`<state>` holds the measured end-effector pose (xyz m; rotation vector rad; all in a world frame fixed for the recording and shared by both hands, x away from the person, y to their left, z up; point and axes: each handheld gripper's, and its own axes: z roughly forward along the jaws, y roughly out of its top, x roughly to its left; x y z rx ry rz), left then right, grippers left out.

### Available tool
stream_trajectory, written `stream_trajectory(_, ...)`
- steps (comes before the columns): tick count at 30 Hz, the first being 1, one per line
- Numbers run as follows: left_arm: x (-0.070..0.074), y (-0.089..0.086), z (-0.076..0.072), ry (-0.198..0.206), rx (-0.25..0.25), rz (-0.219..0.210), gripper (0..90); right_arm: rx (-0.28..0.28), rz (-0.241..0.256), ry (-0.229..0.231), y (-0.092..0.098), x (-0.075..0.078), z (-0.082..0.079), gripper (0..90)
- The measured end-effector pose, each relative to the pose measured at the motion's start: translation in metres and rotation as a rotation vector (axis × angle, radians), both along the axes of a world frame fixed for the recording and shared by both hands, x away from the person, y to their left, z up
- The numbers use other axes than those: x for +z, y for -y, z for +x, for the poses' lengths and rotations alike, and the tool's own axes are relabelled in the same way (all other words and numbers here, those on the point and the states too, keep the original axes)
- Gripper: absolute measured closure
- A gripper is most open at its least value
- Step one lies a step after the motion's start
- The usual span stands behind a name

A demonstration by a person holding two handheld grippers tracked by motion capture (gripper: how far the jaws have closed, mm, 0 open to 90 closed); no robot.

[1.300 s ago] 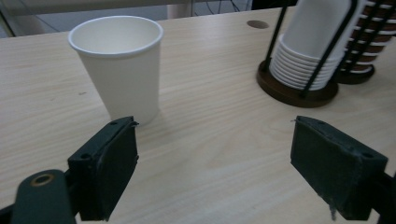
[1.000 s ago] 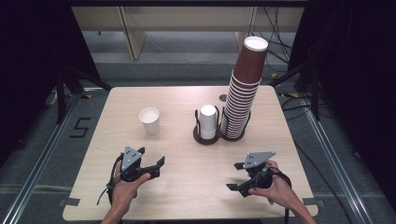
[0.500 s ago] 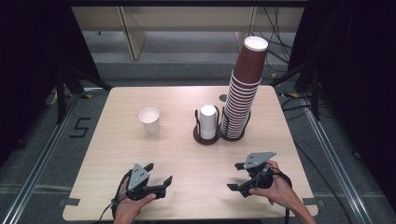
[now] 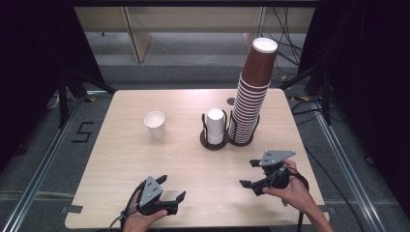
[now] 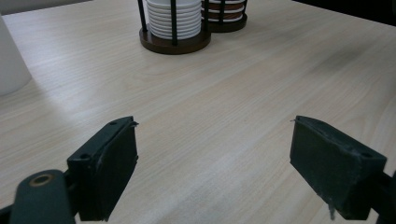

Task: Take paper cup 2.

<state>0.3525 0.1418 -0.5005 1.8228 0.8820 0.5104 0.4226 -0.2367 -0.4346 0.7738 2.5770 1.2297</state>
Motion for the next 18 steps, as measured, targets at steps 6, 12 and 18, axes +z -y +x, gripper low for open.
stream_trajectory(6, -0.001, -0.001, 0.001, -0.006, 0.008, 0.002, 14.5, -0.097, 0.045, 0.059, 0.014, 0.035, 0.011, 17.8)
stream_trajectory(12, -0.001, -0.003, 0.004, -0.005, 0.013, 0.003, 14.6, -0.185, 0.093, 0.134, 0.026, 0.067, 0.029, 16.5)
stream_trajectory(18, -0.003, -0.006, 0.006, -0.014, 0.024, -0.002, 14.6, -0.264, 0.136, 0.176, 0.032, 0.105, 0.048, 16.1)
